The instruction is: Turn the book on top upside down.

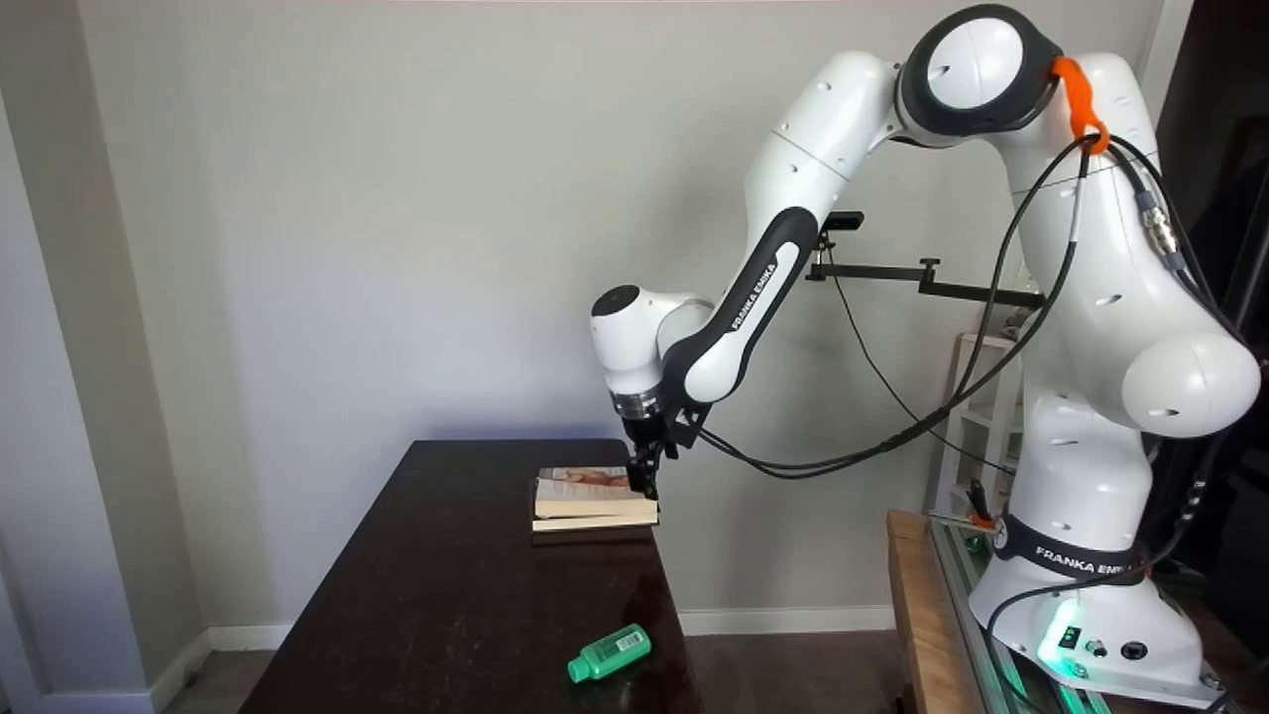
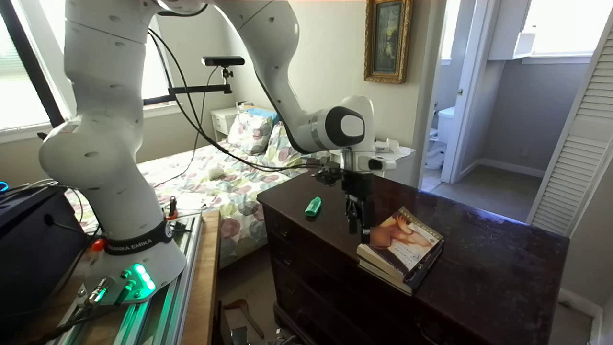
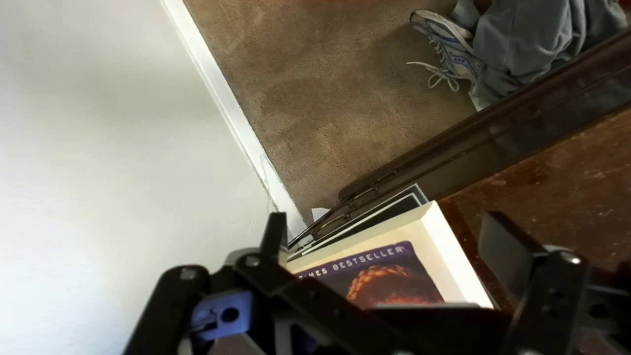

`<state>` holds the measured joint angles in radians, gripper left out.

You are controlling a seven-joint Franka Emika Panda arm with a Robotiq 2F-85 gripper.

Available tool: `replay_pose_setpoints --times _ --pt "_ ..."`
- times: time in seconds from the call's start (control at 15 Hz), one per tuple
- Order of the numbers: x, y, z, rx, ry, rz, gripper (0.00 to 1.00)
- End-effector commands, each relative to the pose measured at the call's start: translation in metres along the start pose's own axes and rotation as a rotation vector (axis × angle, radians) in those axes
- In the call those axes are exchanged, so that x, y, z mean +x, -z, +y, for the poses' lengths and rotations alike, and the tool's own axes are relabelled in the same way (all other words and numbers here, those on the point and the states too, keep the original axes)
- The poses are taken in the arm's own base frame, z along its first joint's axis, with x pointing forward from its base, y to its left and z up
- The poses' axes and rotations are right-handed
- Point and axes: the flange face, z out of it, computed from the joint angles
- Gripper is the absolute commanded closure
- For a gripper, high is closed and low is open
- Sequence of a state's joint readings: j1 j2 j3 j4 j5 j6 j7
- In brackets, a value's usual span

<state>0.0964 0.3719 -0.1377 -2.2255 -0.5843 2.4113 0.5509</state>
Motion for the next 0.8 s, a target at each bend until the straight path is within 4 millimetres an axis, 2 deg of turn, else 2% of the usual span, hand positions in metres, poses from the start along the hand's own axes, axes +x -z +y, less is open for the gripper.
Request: replay_pose_setpoints --times 0.0,0.73 --pt "0.010 -0.013 -0.016 -0.064 -0.020 0.035 0.00" --pt "0.023 -0.036 -0.031 -0.096 -0.037 0.078 0.00"
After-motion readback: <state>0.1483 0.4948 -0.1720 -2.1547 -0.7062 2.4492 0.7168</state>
